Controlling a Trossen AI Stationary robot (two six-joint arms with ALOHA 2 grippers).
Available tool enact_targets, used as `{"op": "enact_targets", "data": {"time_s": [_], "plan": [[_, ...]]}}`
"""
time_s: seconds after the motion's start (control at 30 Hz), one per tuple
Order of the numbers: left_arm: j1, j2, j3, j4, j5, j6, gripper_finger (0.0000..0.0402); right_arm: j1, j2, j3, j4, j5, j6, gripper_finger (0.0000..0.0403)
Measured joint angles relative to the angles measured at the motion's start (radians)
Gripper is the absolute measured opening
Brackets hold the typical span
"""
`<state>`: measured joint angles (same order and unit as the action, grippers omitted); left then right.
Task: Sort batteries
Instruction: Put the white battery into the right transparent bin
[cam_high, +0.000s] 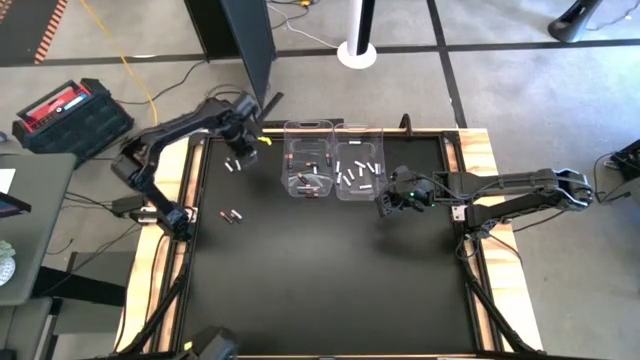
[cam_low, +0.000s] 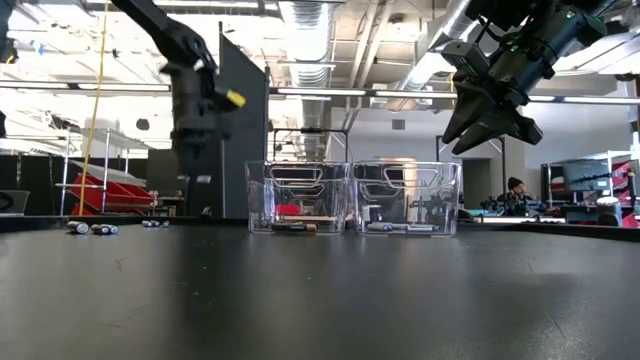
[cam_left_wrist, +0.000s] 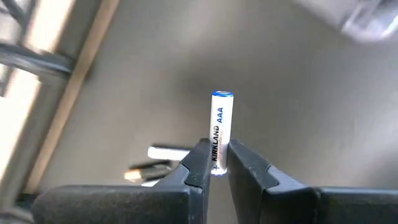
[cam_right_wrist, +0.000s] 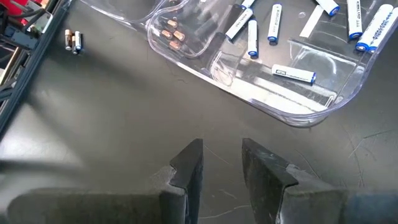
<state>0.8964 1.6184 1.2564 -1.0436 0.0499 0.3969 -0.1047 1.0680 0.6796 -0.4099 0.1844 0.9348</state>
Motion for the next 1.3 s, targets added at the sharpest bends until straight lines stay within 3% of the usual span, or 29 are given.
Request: {"op": "enact_targets", "data": {"time_s": [0.23, 0.47, 0.83, 1.17, 1.3], "plan": [[-0.038, -0.091, 0.113, 0.006, -0.001, -0.126, 0.0038, -0.001, 0.000, 0.000, 0.000, 0.000, 0.000, 0.0127], [-0.141, -0.047, 0.282, 0.051, -0.002, -0.208, 0.0038, -0.001, 0.000, 0.000, 0.000, 0.000, -0.017, 0.0127], [-0.380, 0.261, 0.664, 0.141, -0.002, -0.226, 0.0038, 0.007, 0.000, 0.000, -0.001, -0.001, -0.027, 0.0127], [-0.472, 0.662, 1.085, 0.123, -0.002, -0.275, 0.0038, 0.007, 0.000, 0.000, -0.001, -0.001, -0.054, 0.0127], [-0.486, 0.727, 1.056, 0.168, 0.005, -0.322, 0.0038, 0.007, 0.000, 0.000, -0.005, -0.001, -0.055, 0.0127]]}}
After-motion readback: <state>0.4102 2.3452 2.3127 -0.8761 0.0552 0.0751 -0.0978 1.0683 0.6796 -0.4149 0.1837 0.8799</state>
